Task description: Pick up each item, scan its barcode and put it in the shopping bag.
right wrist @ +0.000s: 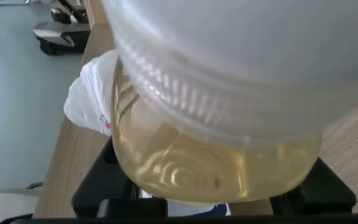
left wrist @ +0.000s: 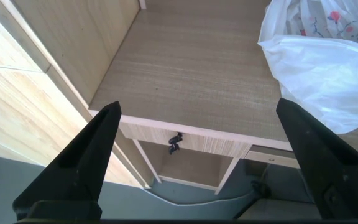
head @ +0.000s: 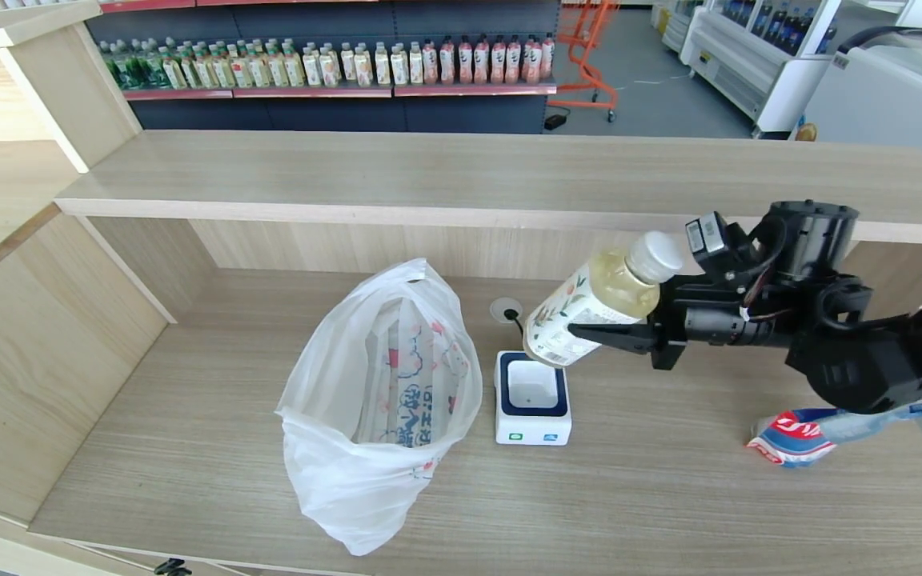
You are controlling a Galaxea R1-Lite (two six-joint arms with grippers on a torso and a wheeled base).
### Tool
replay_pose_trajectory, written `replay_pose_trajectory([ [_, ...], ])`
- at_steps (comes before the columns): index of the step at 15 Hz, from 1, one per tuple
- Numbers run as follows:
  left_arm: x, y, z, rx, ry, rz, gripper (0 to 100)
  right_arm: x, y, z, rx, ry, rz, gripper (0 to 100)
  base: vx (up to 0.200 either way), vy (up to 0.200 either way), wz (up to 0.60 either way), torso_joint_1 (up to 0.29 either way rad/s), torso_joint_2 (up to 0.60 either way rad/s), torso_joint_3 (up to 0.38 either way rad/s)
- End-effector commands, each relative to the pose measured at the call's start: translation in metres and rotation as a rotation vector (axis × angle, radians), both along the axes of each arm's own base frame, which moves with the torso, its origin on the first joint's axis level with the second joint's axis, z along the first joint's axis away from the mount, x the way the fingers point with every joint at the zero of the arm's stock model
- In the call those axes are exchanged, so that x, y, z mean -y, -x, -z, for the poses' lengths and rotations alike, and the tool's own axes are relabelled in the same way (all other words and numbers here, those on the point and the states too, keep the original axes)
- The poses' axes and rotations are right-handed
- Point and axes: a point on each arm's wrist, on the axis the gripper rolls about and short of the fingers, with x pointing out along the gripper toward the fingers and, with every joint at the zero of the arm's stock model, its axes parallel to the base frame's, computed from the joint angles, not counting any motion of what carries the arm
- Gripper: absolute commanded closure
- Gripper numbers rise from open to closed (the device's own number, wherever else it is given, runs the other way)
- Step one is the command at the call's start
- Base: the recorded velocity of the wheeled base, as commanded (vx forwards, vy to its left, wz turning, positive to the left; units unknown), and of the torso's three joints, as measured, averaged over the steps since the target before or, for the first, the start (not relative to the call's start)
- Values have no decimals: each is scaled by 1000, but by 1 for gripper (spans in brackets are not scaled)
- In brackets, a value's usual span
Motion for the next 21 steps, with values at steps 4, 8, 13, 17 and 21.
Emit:
replay_pose_trajectory([
  [4,0,0,0,-2,0,0,0,26,87,-25,-397,-160,216,100,0,0,0,0,0,0],
  [8,0,0,0,-2,-2,0,0,32,92,-24,-447,-181,245,100,0,0,0,0,0,0],
  [13,0,0,0,-1,3,0,0,36,102,-22,-493,-198,264,100,-40,0,0,0,0,1],
  [17,0,0,0,-2,-2,0,0,36,105,-20,-535,-208,261,100,-100,0,0,5,5,1],
  [21,0,0,0,-2,1,0,0,33,105,-20,-595,-223,251,100,0,150,0,-1,-3,5],
])
